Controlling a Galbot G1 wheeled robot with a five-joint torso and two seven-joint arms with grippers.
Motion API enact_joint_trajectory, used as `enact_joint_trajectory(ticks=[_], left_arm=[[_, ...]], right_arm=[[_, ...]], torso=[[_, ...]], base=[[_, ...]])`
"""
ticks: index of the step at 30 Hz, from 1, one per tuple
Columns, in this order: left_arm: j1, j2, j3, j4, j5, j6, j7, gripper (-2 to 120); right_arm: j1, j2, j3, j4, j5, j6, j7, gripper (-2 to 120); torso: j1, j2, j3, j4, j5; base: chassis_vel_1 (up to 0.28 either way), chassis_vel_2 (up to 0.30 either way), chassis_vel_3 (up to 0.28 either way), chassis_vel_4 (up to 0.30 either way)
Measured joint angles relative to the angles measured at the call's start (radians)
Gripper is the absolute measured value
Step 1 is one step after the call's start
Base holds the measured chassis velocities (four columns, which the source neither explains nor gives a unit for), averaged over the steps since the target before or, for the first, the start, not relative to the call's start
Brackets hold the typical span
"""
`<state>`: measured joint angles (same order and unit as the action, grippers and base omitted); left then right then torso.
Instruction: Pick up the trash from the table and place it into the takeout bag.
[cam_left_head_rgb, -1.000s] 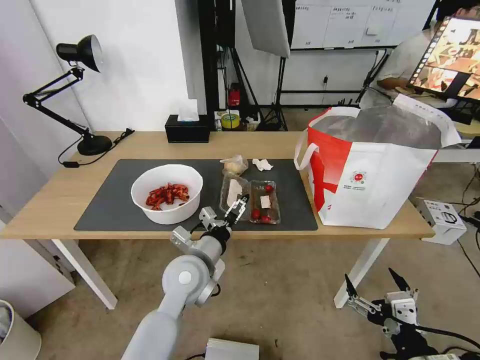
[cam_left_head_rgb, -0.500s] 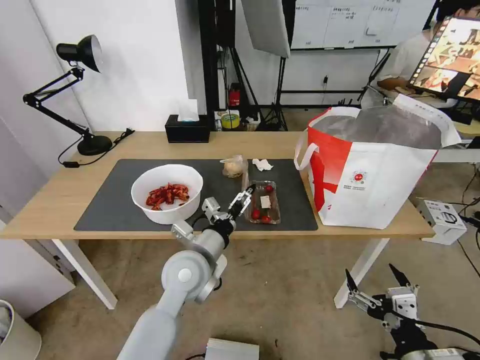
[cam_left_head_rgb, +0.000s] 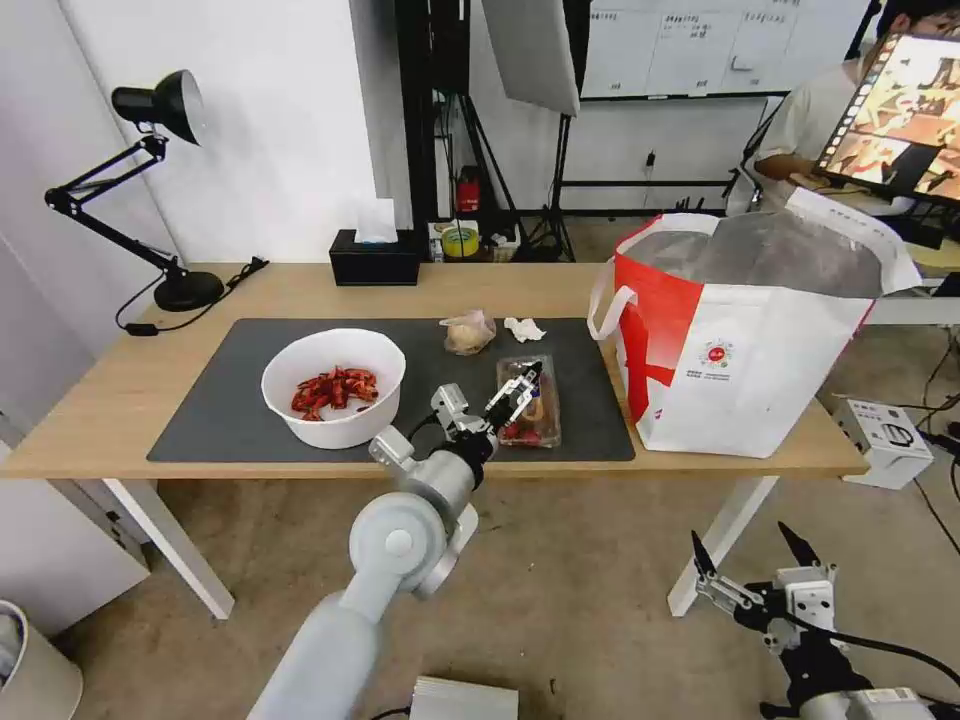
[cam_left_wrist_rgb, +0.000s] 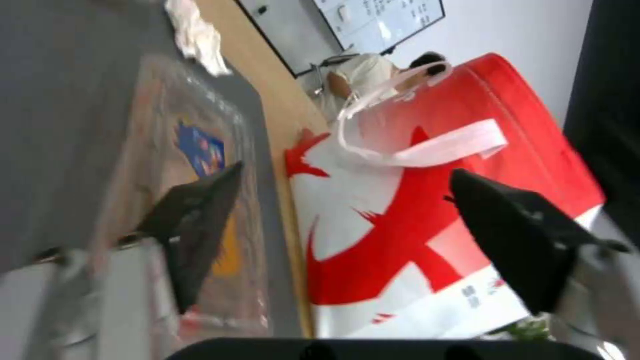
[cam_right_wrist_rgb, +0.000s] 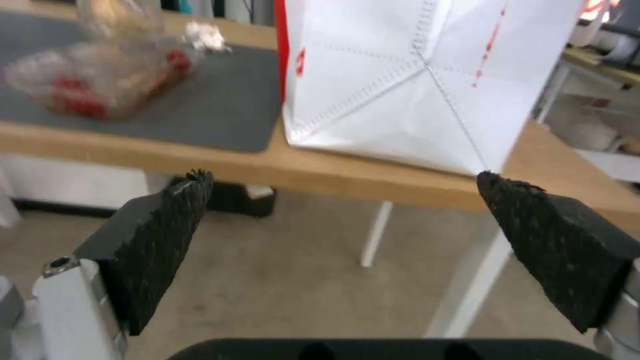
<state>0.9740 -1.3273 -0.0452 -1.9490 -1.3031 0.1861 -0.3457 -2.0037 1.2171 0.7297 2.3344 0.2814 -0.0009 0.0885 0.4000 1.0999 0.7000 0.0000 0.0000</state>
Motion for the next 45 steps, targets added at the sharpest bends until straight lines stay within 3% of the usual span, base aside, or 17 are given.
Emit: enact_joint_trajectory(ticks=[3,5,13,17,21,34,37,45], left_arm=[[-0.016,0.029,0.009,0.017,0.049,0.005,0.034,71],[-0.032,0.065,0.026,0.038,0.11,0.008,0.093,59],[-0.062,0.111,0.057,0.048,0.217,0.002,0.221,35],[-0.056,0.128,0.073,0.087,0.36,-0.01,0.301,15],[-0.054,0.128,0.085,0.132,0.454,-0.026,0.346,2],[-0.115,0.113,0.149,0.221,0.548,-0.055,0.373,0],[-0.147,0.103,0.187,0.249,0.578,-0.055,0.377,0],[-0.118,0.11,0.156,0.255,0.634,-0.054,0.384,0]], right_arm=[[0.022,-0.024,-0.005,0.01,0.088,-0.034,0.015,100],[0.066,-0.061,-0.009,0.019,0.195,-0.075,0.034,100],[0.198,-0.164,-0.011,0.015,0.442,-0.161,0.084,100],[0.316,-0.249,-0.041,-0.02,0.659,-0.207,0.15,100],[0.375,-0.276,-0.058,-0.04,0.753,-0.221,0.176,100],[0.497,-0.304,-0.121,-0.089,0.891,-0.224,0.208,100],[0.539,-0.296,-0.133,-0.102,0.917,-0.228,0.224,100],[0.661,-0.325,-0.192,-0.16,0.989,-0.239,0.249,100]], torso=[[0.0,0.0,0.0,0.0,0.0],[0.0,0.0,0.0,0.0,0.0],[0.0,0.0,0.0,0.0,0.0001],[0.0,0.0,0.0,0.0002,0.0002],[0.0,0.0,0.0,0.0003,0.0001],[0.0,0.0,0.0,0.0005,0.0001],[0.0,0.0,0.0,-0.0009,0.0],[0.0,0.0,0.0,0.0003,0.0]], base=[[0.0,0.0,0.0,0.0],[0.0,0.0,0.0,0.0],[0.0,0.0,0.0,0.0],[0.0,0.0,0.0,0.0],[0.0,0.0,0.0,0.0],[0.0,0.0,0.0,0.0],[0.0,0.0,0.0,0.0],[0.0,0.0,0.0,0.0]])
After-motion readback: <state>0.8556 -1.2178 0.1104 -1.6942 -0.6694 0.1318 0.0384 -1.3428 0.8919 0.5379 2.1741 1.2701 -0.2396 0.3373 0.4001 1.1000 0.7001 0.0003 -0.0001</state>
